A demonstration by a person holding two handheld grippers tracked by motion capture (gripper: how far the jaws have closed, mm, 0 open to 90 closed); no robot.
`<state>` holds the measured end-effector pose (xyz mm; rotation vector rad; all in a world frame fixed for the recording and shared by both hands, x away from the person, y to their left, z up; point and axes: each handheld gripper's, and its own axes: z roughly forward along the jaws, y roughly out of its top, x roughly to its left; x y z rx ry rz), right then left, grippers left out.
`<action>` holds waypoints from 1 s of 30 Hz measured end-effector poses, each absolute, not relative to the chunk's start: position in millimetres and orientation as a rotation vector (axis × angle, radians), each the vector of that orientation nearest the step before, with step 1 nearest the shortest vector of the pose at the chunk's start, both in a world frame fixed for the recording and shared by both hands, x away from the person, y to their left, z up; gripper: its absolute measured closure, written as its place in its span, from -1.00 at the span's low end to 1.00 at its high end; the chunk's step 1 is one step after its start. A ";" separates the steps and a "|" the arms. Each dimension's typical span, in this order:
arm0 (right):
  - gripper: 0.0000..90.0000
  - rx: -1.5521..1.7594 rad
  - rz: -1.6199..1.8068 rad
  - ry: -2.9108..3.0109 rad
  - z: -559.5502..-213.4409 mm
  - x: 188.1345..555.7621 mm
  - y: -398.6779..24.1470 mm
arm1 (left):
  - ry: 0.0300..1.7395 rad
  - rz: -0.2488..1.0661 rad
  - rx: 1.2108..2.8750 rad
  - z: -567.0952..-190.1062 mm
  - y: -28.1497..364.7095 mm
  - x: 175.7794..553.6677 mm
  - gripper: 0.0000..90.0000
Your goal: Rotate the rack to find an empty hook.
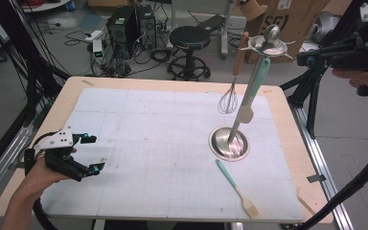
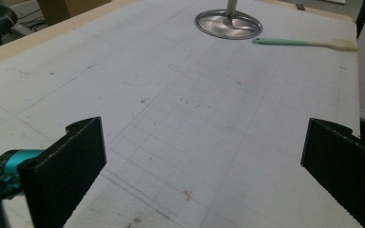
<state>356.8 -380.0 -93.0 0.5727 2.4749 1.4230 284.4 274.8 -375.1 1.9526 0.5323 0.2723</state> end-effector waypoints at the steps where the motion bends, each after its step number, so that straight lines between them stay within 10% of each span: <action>1: 0.99 0.573 1.427 2.473 -93.0 356.2 -378.2 | 0.533 0.271 1.950 -375.4 274.8 284.4 -0.96; 30: 0.99 0.523 1.416 2.466 -93.9 345.3 -328.5 | 0.525 0.268 1.938 -375.7 274.4 283.3 -0.96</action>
